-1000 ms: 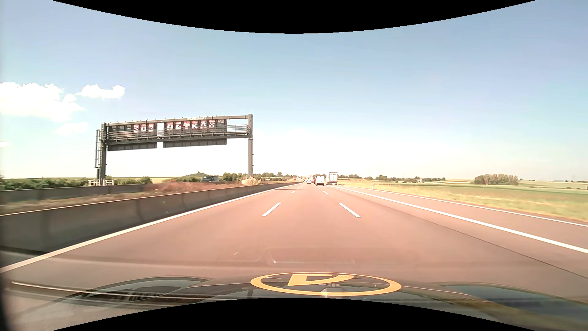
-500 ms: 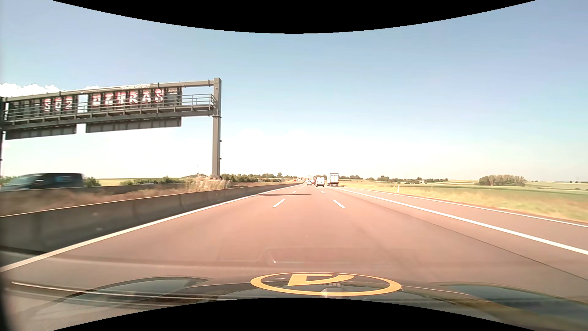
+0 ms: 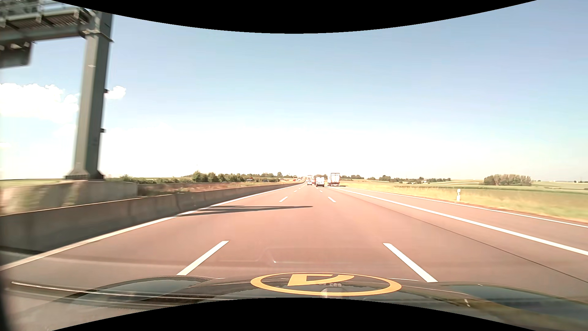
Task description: Follow the waypoints while adhering to traffic rules and regulations
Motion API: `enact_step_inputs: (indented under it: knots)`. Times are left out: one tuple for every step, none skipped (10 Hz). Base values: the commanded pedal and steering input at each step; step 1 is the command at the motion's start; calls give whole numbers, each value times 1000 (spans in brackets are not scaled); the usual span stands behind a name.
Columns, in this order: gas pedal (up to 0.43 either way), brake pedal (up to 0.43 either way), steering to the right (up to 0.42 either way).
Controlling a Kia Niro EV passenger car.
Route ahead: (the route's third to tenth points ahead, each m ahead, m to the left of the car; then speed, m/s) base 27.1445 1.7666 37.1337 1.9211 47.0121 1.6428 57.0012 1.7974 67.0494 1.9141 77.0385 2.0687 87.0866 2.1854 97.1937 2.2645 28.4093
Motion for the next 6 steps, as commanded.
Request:
enact_step_inputs:
  knots:
    - [311,0,-2]
    - [311,0,-2]
    - [311,0,-2]
    - [311,0,-2]
    - [299,0,-2]
    - [299,0,-2]
